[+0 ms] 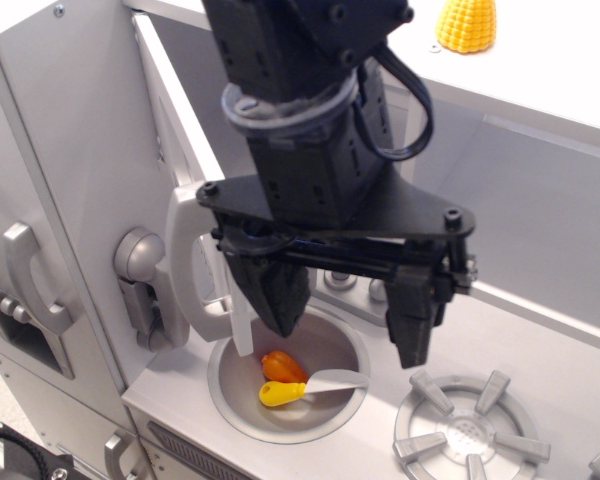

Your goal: Close microwave

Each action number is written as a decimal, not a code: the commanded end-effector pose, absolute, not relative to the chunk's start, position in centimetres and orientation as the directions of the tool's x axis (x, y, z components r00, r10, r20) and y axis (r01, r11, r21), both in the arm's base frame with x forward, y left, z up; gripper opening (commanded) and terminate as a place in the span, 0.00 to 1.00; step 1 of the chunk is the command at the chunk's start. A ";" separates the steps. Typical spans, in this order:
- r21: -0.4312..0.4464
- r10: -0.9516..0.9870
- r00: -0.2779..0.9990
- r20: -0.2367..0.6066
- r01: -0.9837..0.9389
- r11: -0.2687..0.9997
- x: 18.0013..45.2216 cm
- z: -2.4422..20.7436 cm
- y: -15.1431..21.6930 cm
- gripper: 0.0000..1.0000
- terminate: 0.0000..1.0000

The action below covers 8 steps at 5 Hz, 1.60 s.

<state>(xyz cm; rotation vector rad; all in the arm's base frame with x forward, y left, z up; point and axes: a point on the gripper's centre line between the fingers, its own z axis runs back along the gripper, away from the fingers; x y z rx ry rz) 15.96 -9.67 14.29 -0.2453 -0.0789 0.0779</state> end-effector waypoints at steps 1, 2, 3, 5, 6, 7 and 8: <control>-0.245 0.087 0.994 0.068 -0.067 0.967 16.0 14.3 -9.7 1.00 0.00; -0.280 0.076 0.990 0.115 -0.041 0.959 15.1 15.9 -5.6 1.00 0.00; -0.308 0.082 0.990 0.116 -0.043 0.950 14.3 16.9 -2.0 1.00 0.00; -0.215 0.208 0.958 0.196 -0.165 0.963 15.9 15.4 4.8 1.00 0.00; -0.186 0.292 0.925 0.243 -0.250 0.950 18.5 15.0 6.8 1.00 0.00; -0.156 0.356 0.898 0.259 -0.325 0.933 20.9 14.2 7.4 1.00 0.00; -0.164 0.397 0.872 0.286 -0.364 0.917 22.6 14.6 7.9 1.00 0.00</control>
